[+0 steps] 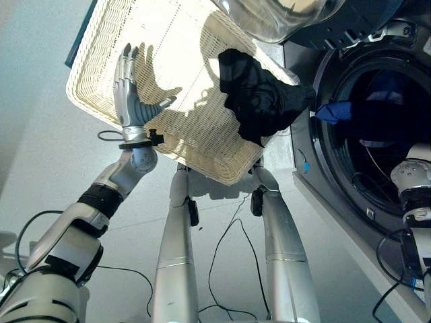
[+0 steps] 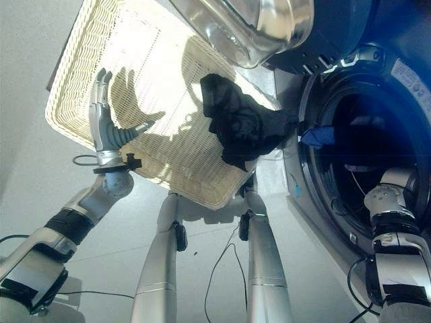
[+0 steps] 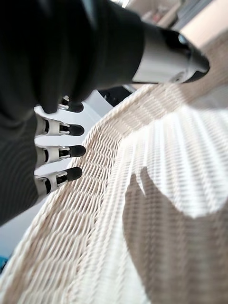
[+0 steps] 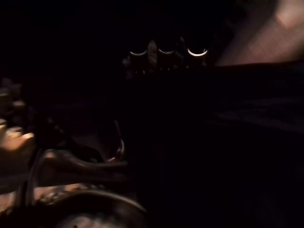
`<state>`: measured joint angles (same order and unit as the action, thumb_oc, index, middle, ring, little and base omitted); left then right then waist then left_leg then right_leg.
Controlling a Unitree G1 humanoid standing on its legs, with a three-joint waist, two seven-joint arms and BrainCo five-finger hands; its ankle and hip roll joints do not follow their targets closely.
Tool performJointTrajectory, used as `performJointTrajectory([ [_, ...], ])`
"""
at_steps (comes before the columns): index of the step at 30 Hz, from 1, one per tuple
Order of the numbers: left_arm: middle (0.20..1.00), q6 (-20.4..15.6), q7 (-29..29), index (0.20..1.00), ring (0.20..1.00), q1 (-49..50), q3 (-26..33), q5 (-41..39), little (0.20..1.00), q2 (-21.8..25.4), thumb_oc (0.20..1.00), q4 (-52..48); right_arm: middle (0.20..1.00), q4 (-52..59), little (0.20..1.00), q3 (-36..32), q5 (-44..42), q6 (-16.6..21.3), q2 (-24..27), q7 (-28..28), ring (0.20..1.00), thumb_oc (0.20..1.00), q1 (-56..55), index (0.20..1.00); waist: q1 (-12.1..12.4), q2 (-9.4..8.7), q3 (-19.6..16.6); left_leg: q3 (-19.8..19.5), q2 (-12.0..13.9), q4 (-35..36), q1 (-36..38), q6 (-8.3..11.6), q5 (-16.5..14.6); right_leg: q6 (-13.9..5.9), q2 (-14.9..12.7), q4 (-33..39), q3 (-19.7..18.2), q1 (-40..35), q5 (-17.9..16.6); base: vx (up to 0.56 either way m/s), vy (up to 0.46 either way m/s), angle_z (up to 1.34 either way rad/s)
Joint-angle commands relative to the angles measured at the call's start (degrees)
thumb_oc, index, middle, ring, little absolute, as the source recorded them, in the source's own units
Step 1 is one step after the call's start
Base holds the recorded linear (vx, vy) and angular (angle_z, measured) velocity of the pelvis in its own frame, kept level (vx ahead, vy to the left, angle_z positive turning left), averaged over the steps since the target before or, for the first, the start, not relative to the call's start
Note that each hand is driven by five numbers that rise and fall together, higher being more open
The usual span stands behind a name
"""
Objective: Put the clothes into the washing machine.
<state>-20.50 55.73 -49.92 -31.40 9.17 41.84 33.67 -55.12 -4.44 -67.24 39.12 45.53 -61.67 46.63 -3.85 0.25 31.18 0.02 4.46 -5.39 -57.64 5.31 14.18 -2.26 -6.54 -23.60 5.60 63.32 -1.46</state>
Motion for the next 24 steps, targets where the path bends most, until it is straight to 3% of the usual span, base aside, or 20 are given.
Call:
performJointTrajectory([
  [1,1.000,-5.03,-2.50,1.000,1.000,-1.56,-0.36,-2.03,1.000,0.22,1.000,0.99,1.000,-3.81,1.000,-2.81,-1.02,-3.05,16.54,8.05,1.000,1.000,-1.90,1.000,-0.54,-4.51,-1.39,0.31,-2.05,-8.23,0.50,1.92,-8.81,-7.67,1.96,13.06,2.49,-5.83,-11.33,0.01,-0.002,0.05],
  [5,1.000,-6.05,-5.44,1.000,1.000,-3.71,-2.89,-0.52,1.000,0.18,1.000,1.86,1.000,-8.39,1.000,0.40,-1.34,-8.56,16.77,12.01,1.000,1.000,-0.06,1.000,-0.17,-4.22,-1.39,0.11,-2.46,-8.23,0.29,1.70,-8.71,-7.59,1.62,13.19,2.77,-5.65,-11.51,0.00,-0.007,0.03],
  [8,1.000,-5.71,-7.48,1.000,1.000,-6.14,-5.86,-0.81,1.000,-0.58,1.000,1.30,1.000,-11.33,1.000,6.99,4.85,-20.96,15.23,16.68,1.000,1.000,3.75,1.000,0.50,-3.56,-1.39,-0.08,-3.20,-8.58,-0.16,1.29,-8.85,-7.52,1.30,13.24,3.18,-5.13,-11.78,0.01,-0.014,0.01],
  [10,1.000,-5.42,-8.04,1.000,1.000,-6.84,-6.28,-1.42,1.000,-0.68,1.000,1.18,1.000,-11.68,1.000,8.77,6.53,-22.12,14.68,15.86,1.000,1.000,5.10,1.000,0.43,-3.42,-1.39,-0.05,-3.28,-8.70,-0.27,1.26,-8.91,-7.48,1.32,13.30,3.16,-5.00,-11.84,0.00,0.000,0.00],
  [11,1.000,-4.97,-8.67,1.000,1.000,-8.19,-7.25,-2.56,1.000,-1.04,1.000,1.62,1.000,-12.73,1.000,11.52,12.12,-25.24,13.78,16.94,1.000,1.000,6.85,1.000,0.64,-3.17,-1.39,0.18,-3.34,-8.81,-0.40,1.17,-8.77,-7.51,1.18,12.99,3.44,-4.80,-11.88,0.00,0.000,0.00],
  [14,1.000,-5.07,-9.60,1.000,1.000,-8.78,-7.19,-3.41,1.000,-1.49,1.000,1.82,1.000,-12.92,1.000,13.52,13.73,-26.92,12.51,16.59,1.000,1.000,8.13,1.000,0.77,-2.91,-1.39,0.29,-3.41,-8.89,-0.56,1.13,-8.80,-7.55,1.09,12.90,3.48,-4.70,-11.73,0.00,0.000,0.00],
  [16,1.000,-4.79,-10.42,1.000,1.000,-9.43,-7.12,-4.00,1.000,-2.05,1.000,2.27,1.000,-12.04,1.000,15.60,23.81,-28.42,11.03,17.65,1.000,1.000,8.47,1.000,0.78,-2.55,-1.39,0.45,-3.57,-8.95,-0.74,0.95,-8.72,-7.56,1.00,12.64,3.45,-4.40,-11.81,0.00,0.000,0.00],
  [18,1.000,-3.17,-10.35,1.000,1.000,-9.90,-6.65,-5.29,1.000,-3.07,1.000,2.10,1.000,-8.30,1.000,18.68,30.67,-28.62,8.75,17.38,1.000,1.000,9.07,1.000,0.65,-2.30,-1.39,0.81,-3.53,-8.97,-1.12,0.85,-8.71,-7.56,1.00,12.44,3.27,-3.84,-11.65,0.00,0.000,0.00],
  [24,1.000,-3.12,-10.76,1.000,1.000,-8.74,-2.41,-11.82,1.000,-5.40,1.000,3.40,1.000,2.02,1.000,21.14,40.29,-27.30,3.99,14.88,1.000,1.000,6.73,1.000,0.04,-1.99,-1.39,1.74,-3.39,-8.84,-1.58,0.94,-8.69,-7.52,1.14,11.81,2.71,-2.85,-11.04,0.00,0.040,0.01],
])
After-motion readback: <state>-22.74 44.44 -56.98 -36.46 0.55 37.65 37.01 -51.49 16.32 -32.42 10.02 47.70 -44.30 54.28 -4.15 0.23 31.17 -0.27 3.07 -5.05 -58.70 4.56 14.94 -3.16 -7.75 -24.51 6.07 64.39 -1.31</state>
